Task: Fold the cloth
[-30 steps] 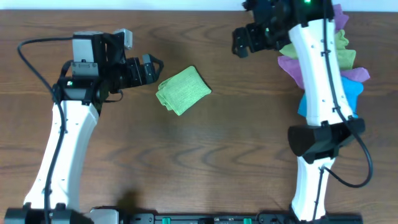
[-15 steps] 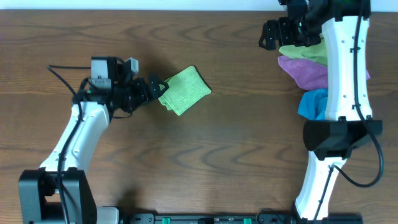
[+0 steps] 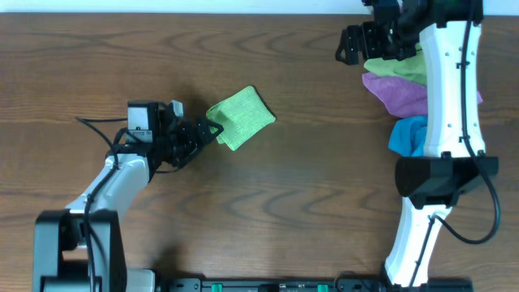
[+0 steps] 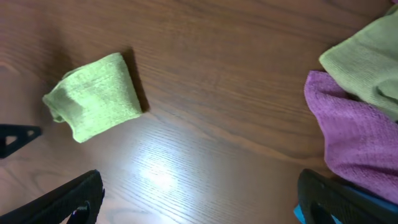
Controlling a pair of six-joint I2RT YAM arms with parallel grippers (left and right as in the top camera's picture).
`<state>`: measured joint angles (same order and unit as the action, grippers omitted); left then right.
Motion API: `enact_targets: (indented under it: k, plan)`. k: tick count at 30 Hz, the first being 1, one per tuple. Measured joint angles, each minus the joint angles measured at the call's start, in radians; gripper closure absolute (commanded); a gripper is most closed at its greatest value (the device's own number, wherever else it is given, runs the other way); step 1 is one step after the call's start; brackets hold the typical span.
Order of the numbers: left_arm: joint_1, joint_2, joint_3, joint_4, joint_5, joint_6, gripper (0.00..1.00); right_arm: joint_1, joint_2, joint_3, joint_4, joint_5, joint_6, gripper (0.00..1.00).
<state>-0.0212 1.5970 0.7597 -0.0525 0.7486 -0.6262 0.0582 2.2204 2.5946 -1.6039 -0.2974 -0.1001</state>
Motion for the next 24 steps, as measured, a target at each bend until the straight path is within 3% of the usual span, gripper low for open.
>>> enact_targets:
  k: [8,10,12,15,17,24]
  plan:
    - [0.000,0.142,0.000,0.133,0.005,-0.057,0.05,0.000,0.000,-0.003,0.000,-0.018,-0.014,0.02]
    - [0.000,0.160,0.000,0.159,0.013,-0.065,0.05,0.000,0.000,-0.003,0.000,-0.019,-0.014,0.07]
    - [0.000,0.170,0.000,0.186,0.020,-0.079,0.05,0.000,0.000,-0.005,0.003,-0.021,-0.020,0.24]
    - [0.000,0.187,0.001,0.219,0.037,-0.097,0.05,0.002,0.000,-0.025,0.036,-0.031,-0.024,0.70]
    - [0.000,0.196,0.002,0.238,0.045,-0.107,0.05,0.008,0.000,-0.072,0.070,-0.045,-0.022,0.95]
    - [0.000,0.214,0.007,0.270,0.062,-0.133,0.05,0.119,0.000,-0.396,0.324,-0.068,-0.021,0.99]
